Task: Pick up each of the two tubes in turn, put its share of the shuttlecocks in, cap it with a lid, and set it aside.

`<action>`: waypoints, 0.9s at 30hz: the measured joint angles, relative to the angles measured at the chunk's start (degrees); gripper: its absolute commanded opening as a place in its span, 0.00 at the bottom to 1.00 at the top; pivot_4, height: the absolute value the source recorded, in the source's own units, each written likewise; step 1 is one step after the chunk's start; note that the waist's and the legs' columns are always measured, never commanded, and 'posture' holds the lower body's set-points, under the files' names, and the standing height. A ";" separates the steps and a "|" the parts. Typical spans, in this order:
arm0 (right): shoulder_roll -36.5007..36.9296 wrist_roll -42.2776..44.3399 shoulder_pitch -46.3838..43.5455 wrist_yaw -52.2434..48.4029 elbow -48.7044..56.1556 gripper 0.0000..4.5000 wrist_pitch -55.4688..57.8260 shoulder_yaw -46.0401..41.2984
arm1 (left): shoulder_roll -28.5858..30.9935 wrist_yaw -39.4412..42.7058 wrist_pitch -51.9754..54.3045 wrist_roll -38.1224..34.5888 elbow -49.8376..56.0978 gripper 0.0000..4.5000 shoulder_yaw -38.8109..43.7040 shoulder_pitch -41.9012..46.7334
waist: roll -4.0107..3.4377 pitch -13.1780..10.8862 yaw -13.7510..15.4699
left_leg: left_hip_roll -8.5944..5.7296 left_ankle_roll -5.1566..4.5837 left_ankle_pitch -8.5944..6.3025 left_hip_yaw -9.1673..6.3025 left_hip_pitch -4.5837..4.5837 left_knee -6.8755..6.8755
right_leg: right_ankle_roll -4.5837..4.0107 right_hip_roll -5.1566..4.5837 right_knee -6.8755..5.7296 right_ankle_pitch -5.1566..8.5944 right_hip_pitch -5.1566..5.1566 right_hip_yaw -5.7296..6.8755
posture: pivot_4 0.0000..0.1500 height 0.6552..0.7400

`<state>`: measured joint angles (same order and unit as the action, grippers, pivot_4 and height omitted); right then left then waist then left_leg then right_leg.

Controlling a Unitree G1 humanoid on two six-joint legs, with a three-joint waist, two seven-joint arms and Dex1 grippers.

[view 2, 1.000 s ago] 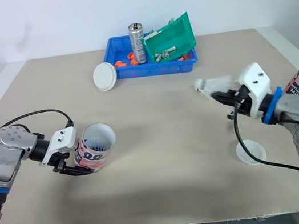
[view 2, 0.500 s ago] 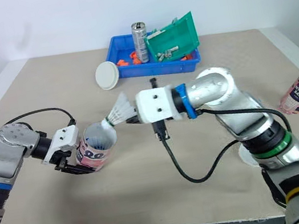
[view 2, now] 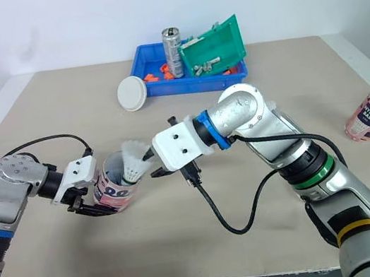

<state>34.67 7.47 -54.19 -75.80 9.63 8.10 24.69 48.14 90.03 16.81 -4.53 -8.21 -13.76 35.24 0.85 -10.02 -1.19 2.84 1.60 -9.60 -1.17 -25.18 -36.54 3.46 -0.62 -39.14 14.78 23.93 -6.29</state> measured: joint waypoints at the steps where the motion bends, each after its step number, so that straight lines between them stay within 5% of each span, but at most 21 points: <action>1: -1.01 3.25 -0.81 -0.36 0.00 0.48 3.28 -1.56 | 0.01 -0.08 0.00 0.02 0.18 0.65 0.04 0.00 | 0.00 0.00 0.00 | 0.00 0.00 0.00 -0.02 0.00 0.01 | 0.00 0.00 0.00 0.00 0.00 0.00 | 1.00 0.57; 7: 1.58 11.68 0.77 1.95 0.10 0.48 10.77 -13.11 | 0.12 -0.83 0.61 -0.29 1.19 0.65 0.26 -0.82 | 0.05 0.02 0.06 | -0.02 0.00 0.00 -0.06 -0.01 0.00 | 0.01 -0.03 0.01 0.03 -0.07 0.03 | 1.00 0.57; 19: 8.63 3.96 32.33 26.30 -11.30 0.48 14.50 -31.55 | 0.92 -1.20 0.97 -0.93 2.56 0.65 0.93 -2.27 | 0.10 0.06 -0.15 | -0.09 -0.02 -0.02 0.02 0.00 0.12 | 0.15 -0.03 0.02 0.10 -0.03 -0.07 | 1.00 0.57; 27: 5.16 3.41 31.46 32.22 -18.19 0.48 11.85 -32.43 | 0.36 -0.85 0.41 -0.02 1.55 0.65 0.04 -0.77 | -0.06 0.04 -0.88 | -0.11 -0.08 0.03 0.01 0.11 -0.11 | 0.16 -0.02 0.05 -0.07 -0.23 -0.10 | 1.00 0.57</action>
<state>39.82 10.88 -22.72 -43.58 -8.57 19.95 -7.74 48.50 89.18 17.21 -4.55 -6.66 -13.72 34.47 0.78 -9.97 -2.06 2.73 1.52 -9.56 -1.16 -25.08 -36.65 3.63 -0.64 -39.09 14.71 23.71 -6.40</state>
